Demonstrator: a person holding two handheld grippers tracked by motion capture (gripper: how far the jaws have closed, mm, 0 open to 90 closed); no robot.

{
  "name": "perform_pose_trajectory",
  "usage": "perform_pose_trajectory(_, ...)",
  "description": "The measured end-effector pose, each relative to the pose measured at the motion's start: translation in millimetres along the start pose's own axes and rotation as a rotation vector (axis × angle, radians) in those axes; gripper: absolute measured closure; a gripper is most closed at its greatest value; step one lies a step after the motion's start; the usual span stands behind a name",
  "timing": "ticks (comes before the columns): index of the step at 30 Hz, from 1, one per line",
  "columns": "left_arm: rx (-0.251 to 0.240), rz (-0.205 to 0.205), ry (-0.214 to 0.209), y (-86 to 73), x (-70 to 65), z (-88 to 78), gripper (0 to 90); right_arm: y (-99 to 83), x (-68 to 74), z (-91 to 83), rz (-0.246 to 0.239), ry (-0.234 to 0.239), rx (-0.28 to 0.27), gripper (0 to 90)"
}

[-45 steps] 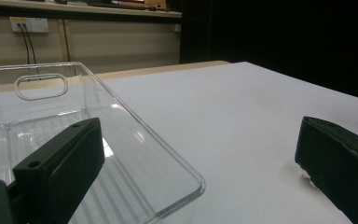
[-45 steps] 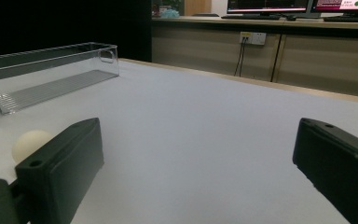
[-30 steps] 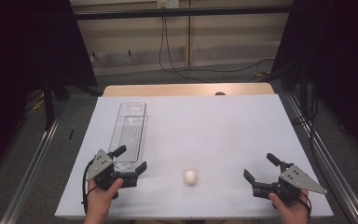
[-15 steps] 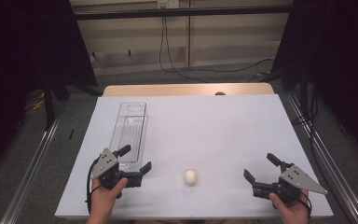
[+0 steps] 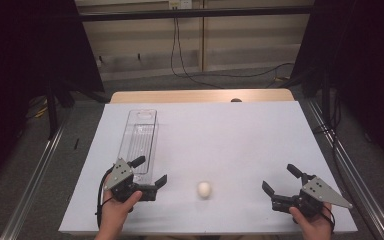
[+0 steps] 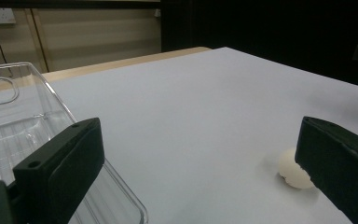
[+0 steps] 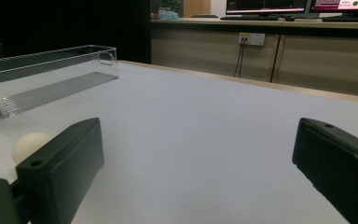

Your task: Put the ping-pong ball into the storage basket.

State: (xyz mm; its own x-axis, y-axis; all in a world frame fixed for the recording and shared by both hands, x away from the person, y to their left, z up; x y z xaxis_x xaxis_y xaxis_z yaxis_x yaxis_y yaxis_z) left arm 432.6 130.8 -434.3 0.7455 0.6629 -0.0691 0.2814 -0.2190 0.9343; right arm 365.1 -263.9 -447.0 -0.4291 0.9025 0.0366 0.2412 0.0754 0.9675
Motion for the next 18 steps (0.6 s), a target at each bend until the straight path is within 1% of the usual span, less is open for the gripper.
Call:
perform_pose_trajectory(1,-0.007,-0.002,-0.003,0.5,-0.5,0.8,1.4,0.2,0.0,0.1,-0.002,0.000,-0.002,1.4)
perform_pose_trajectory(2,0.001,0.007,-0.007,0.2,-0.8,0.9,1.4,0.2,0.4,0.3,0.002,0.002,-0.003,1.4)
perform_pose_trajectory(3,0.010,0.004,-0.002,0.0,-1.1,0.9,1.4,-0.1,0.5,0.4,0.001,0.003,0.000,1.4)
perform_pose_trajectory(4,0.000,-0.004,-0.003,0.5,-1.9,2.2,1.4,-0.1,0.2,0.7,-0.002,0.002,-0.002,1.4)
perform_pose_trajectory(5,0.009,0.001,-0.001,0.3,-1.7,2.1,1.4,-0.2,0.3,0.8,0.000,0.004,-0.001,1.4)
perform_pose_trajectory(7,0.007,0.002,-0.002,0.6,-2.1,3.0,1.4,0.0,0.4,0.7,0.000,0.005,-0.002,1.4)
perform_pose_trajectory(8,0.014,0.013,-0.002,0.5,-1.8,2.9,1.4,0.2,0.7,0.5,0.004,0.005,-0.002,1.4)
perform_pose_trajectory(9,0.013,0.002,-0.001,0.6,-3.1,3.8,1.5,0.3,0.7,0.4,0.003,0.004,-0.003,1.4)
perform_pose_trajectory(12,0.021,0.009,-0.006,0.1,-3.9,4.5,1.5,0.4,0.7,0.6,0.001,0.005,-0.004,1.4)
perform_pose_trajectory(14,0.016,0.005,-0.009,0.1,-4.6,5.5,1.5,0.3,0.8,0.7,0.001,0.007,-0.004,1.4)
perform_pose_trajectory(17,0.025,0.015,-0.009,0.5,-4.9,5.9,1.5,-0.1,1.1,1.1,0.004,0.009,-0.001,1.4)
perform_pose_trajectory(18,0.023,0.007,-0.006,1.0,-5.4,6.4,1.5,-0.1,1.2,1.3,0.006,0.007,-0.002,1.4)
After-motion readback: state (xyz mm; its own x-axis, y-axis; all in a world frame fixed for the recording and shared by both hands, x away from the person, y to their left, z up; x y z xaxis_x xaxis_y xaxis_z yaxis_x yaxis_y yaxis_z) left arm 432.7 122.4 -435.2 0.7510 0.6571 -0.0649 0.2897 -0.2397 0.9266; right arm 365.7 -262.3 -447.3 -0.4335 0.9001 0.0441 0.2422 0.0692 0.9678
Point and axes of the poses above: each handheld gripper's, and its own axes: z roughly forward along the jaws, y roughly out of its top, x roughly to its left, the point moved 6 cm from there along z, roughly forward along the jaws, and after that the axes turned 5 degrees about x, right-handed, at the moved point
